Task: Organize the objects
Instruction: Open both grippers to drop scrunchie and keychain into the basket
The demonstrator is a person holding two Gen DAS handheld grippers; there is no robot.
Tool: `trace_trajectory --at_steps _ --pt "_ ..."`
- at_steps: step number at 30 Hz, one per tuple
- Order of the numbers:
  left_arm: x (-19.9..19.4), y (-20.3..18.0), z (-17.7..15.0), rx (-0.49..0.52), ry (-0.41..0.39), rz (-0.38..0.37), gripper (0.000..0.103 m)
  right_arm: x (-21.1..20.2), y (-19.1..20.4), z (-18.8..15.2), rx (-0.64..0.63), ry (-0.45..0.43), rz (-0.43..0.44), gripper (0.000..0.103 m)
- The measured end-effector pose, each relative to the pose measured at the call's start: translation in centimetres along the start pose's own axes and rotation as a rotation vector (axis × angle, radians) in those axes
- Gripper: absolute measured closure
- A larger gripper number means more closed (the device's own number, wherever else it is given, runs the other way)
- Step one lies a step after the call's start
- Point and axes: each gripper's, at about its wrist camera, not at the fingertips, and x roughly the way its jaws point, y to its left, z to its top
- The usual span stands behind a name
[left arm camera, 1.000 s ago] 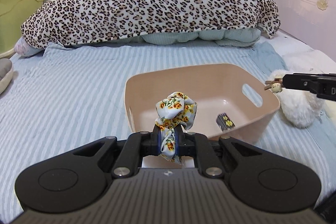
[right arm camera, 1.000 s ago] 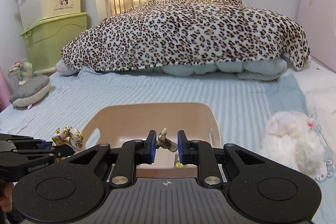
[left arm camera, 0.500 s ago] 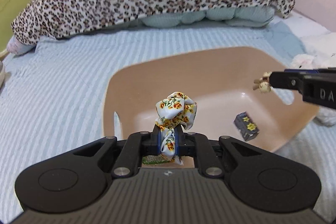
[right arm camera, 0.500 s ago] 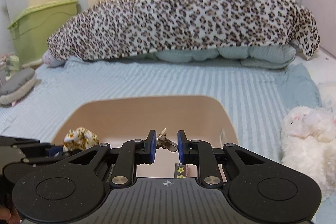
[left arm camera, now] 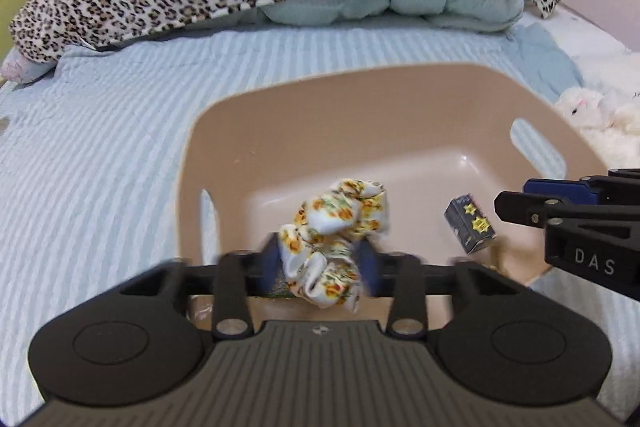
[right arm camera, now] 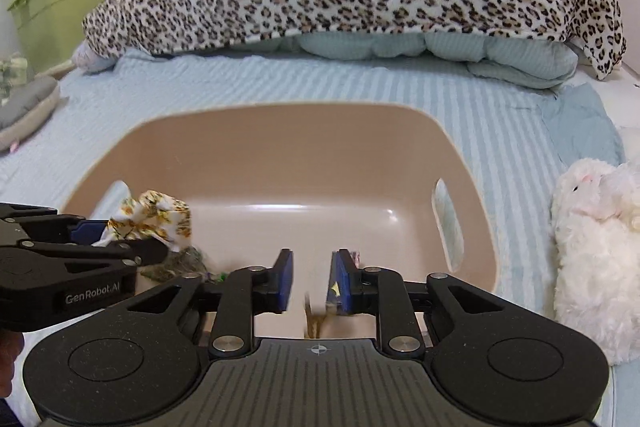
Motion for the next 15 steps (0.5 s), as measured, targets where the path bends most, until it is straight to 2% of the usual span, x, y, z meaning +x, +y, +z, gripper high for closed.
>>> trace_trajectory --at_steps 2,5,10,15 --pt "-1.4 0.1 0.2 -0.011 -0.027 0.010 0.028 -1.4 -0.1 0.1 0.005 -0.027 -0.001 0.052" --pt "-3.3 0.3 0.3 -0.013 -0.040 -0.003 0.024 -3.3 -0.3 0.6 0.007 -0.062 -0.004 0.041" --pt "-6.0 0.5 -0.4 -0.013 -0.031 -0.004 0.019 -6.1 -0.2 0.2 -0.010 -0.074 -0.005 0.026" --pt "-7.9 0.3 -2.0 0.004 -0.032 0.018 0.013 -8.1 -0.2 -1.2 -0.018 -0.047 -0.011 0.018"
